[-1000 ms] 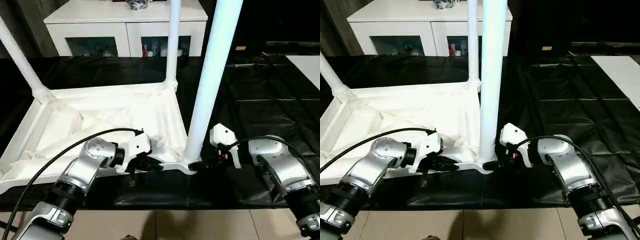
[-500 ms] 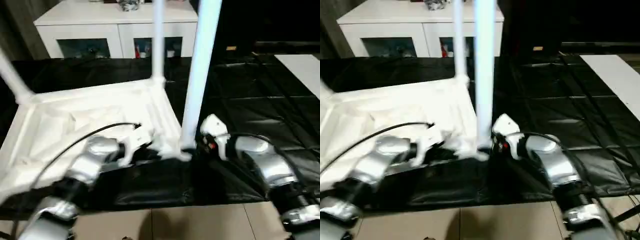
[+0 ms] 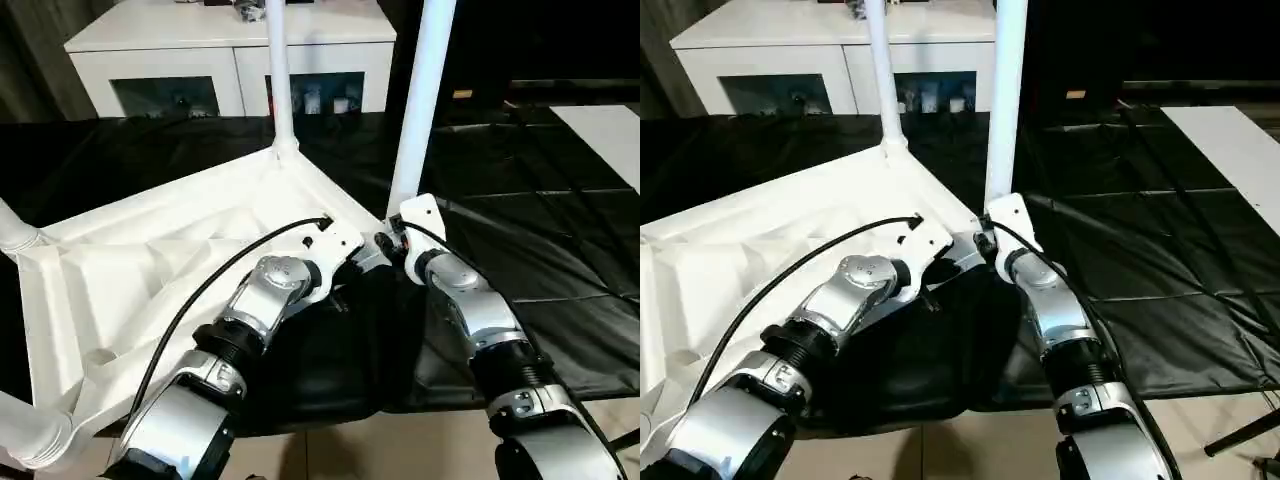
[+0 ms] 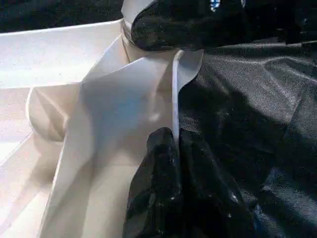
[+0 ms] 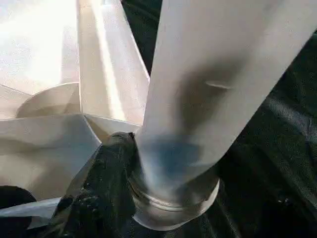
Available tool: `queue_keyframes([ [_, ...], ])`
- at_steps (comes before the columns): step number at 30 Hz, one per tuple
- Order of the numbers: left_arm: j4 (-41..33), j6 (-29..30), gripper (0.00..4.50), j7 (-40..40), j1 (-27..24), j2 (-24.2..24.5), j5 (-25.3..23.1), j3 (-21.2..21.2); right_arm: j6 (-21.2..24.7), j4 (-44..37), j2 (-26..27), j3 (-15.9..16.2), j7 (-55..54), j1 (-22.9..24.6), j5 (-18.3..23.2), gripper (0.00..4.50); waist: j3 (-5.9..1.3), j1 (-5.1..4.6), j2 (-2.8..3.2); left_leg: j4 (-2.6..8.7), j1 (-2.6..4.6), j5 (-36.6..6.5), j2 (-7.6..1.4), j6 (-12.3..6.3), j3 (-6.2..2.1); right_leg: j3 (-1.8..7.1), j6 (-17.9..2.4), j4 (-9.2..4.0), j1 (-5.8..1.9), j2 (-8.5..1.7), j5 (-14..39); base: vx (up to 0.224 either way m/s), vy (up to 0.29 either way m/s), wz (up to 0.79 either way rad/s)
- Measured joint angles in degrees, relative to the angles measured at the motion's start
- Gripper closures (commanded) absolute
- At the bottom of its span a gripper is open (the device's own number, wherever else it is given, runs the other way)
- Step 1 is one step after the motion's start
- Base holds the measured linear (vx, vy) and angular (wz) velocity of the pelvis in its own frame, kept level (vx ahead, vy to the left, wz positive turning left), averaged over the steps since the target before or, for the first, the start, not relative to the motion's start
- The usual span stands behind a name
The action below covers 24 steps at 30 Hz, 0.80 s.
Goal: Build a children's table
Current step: Rotate leg to tighten
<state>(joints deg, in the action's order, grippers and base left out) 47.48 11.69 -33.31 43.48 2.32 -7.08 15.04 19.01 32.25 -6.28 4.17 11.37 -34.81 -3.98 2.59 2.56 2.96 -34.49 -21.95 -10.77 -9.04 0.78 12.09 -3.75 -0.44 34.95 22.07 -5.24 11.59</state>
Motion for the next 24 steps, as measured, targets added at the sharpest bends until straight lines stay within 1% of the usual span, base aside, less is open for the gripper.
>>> queue_keyframes([
  [1, 0.1, -0.3, 4.5, -0.3, 0.0, 0.2, 0.0, 0.1, -0.4, 0.0, -0.1, -0.3, 0.8, 0.1, 0.1, 1.8, 0.01, 0.0, 0.01, 0.0, 0.0, 0.0, -0.01, -0.01, 0.0, 0.0, 0.0, 0.01, 0.0, 0.0, 0.0, 0.0, 0.0, 0.0],
  [2, 0.1, -0.4, 4.5, -0.6, 0.0, 0.4, 0.0, 0.2, -0.7, 0.0, -0.2, -0.5, 1.4, 0.3, 0.2, 1.8, 0.01, 0.01, 0.0, 0.0, 0.01, 0.0, -0.01, -0.01, 0.0, 0.0, 0.0, 0.02, 0.0, 0.0, 0.0, 0.0, 0.0, 0.0],
  [4, 0.1, -1.0, 4.5, -1.7, -0.1, 1.4, 0.1, 0.6, -1.1, -0.3, -1.0, -0.5, 3.9, 0.5, 1.2, 1.45, 0.03, -0.03, -0.03, 0.0, 0.02, 0.0, -0.03, -0.01, -0.01, -0.02, 0.0, 0.03, 0.0, 0.01, 0.0, 0.0, 0.0, 0.0],
  [6, -0.1, -1.8, 4.5, -3.2, -0.3, 2.3, 0.2, 0.6, -1.2, -1.1, -2.0, 0.0, 7.3, 0.9, 2.0, 1.38, 0.03, -0.25, -0.03, 0.0, 0.02, 0.0, -0.06, -0.01, -0.01, -0.02, 0.0, 0.04, 0.0, 0.04, 0.0, 0.0, 0.0, 0.0],
  [7, -0.5, -2.3, 4.5, -4.5, -0.7, 3.2, 0.3, 0.6, -1.3, -2.0, -3.2, 0.9, 10.0, 1.3, 2.4, 1.13, 0.03, -0.32, -0.04, 0.01, 0.02, 0.0, -0.1, 0.0, -0.02, -0.04, 0.0, 0.04, 0.0, 0.05, 0.0, 0.0, 0.0, 0.0],
  [8, -1.3, -2.9, 4.5, -6.1, -1.4, 4.2, 0.5, 0.6, -1.8, -2.8, -5.0, 2.0, 12.9, 1.8, 2.4, 1.13, 0.04, -0.33, -0.04, 0.01, 0.02, 0.0, -0.11, 0.0, -0.02, -0.05, 0.0, 0.04, 0.0, 0.06, 0.0, 0.0, 0.0, 0.0],
  [9, -2.5, -3.6, 4.5, -8.1, -2.5, 5.2, 0.7, 0.6, -2.5, -3.9, -6.7, 3.5, 16.2, 2.5, 2.4, 1.03, 0.03, -0.27, -0.03, 0.03, 0.03, 0.0, -0.12, 0.0, -0.02, -0.06, 0.0, 0.04, 0.0, 0.06, 0.0, 0.0, 0.0, 0.0],
  [10, -3.8, -4.2, 4.5, -10.5, -3.4, 6.2, 0.9, 0.6, -3.5, -4.8, -8.2, 4.7, 19.6, 3.4, 2.4, 1.03, 0.03, -0.2, -0.03, 0.03, 0.03, 0.0, -0.15, 0.0, -0.02, -0.09, 0.1, 0.06, 0.0, 0.06, 0.1, 0.0, 0.0, 0.0],
  [12, -5.5, -5.1, 4.5, -14.1, -4.9, 8.3, 1.6, 0.6, -4.8, -5.9, -10.2, 5.9, 23.7, 4.1, 2.3, 1.03, 0.0, -0.21, 0.08, 0.04, 0.0, 0.0, -0.17, 0.0, -0.02, -0.09, 0.1, 0.08, 0.04, 0.08, 0.1, 0.0, 0.0, 0.0],
  [14, -10.0, -6.0, 4.5, -20.7, -8.0, 11.3, 3.3, 1.4, -7.2, -9.2, -14.7, 7.8, 31.5, 6.4, 3.1, 1.03, -0.06, 0.29, 0.19, 0.06, 0.0, 0.0, -0.17, 0.01, -0.02, -0.09, 0.2, 0.04, 0.02, 0.07, 0.1, 0.0, 0.0, 0.0],
  [16, -14.3, -6.3, 4.5, -27.1, -10.8, 14.6, 5.3, 2.3, -8.4, -11.9, -17.7, 9.3, 38.7, 8.4, 4.6, 1.03, -0.03, 1.09, 0.29, 0.08, -0.01, 0.0, -0.18, 0.01, -0.02, -0.12, 0.2, 0.06, 0.04, 0.07, 0.1, 0.0, 0.0, 0.0],
  [17, -15.3, -6.5, 4.5, -28.8, -11.6, 15.5, 5.9, 2.5, -8.5, -12.4, -18.3, 9.8, 40.4, 8.7, 4.9, 1.03, -0.02, 1.23, 0.32, 0.08, -0.02, 0.0, -0.19, 0.01, -0.01, -0.13, 0.2, 0.07, 0.05, 0.07, 0.1, 0.0, 0.0, 0.0],
  [19, -18.3, -6.6, 4.5, -33.3, -13.5, 17.8, 7.4, 3.1, -8.9, -14.5, -20.3, 11.0, 45.8, 9.8, 6.6, 1.03, 0.01, 1.94, 0.34, 0.05, -0.05, 0.0, -0.2, 0.01, 0.01, -0.11, 0.2, 0.09, 0.06, 0.06, 0.1, 0.0, 0.0, 0.0],
  [21, -20.2, -6.0, 4.5, -35.3, -14.4, 19.1, 7.8, 3.2, -9.4, -15.5, -21.5, 11.7, 48.7, 10.2, 7.6, 1.03, 0.04, 2.25, 0.3, 0.02, -0.07, 0.0, -0.19, 0.01, 0.05, -0.06, 0.2, 0.08, 0.05, 0.05, 0.1, 0.0, 0.0, 0.0],
  [24, -21.8, -5.5, 4.5, -37.5, -15.3, 20.2, 8.7, 3.2, -9.6, -16.5, -22.5, 12.1, 52.1, 10.3, 8.4, 1.03, 0.07, 2.45, 0.25, 0.0, -0.06, 0.0, -0.18, 0.01, 0.1, -0.02, 0.2, 0.09, 0.06, 0.04, 0.1, 0.0, 0.0, 0.0],
])
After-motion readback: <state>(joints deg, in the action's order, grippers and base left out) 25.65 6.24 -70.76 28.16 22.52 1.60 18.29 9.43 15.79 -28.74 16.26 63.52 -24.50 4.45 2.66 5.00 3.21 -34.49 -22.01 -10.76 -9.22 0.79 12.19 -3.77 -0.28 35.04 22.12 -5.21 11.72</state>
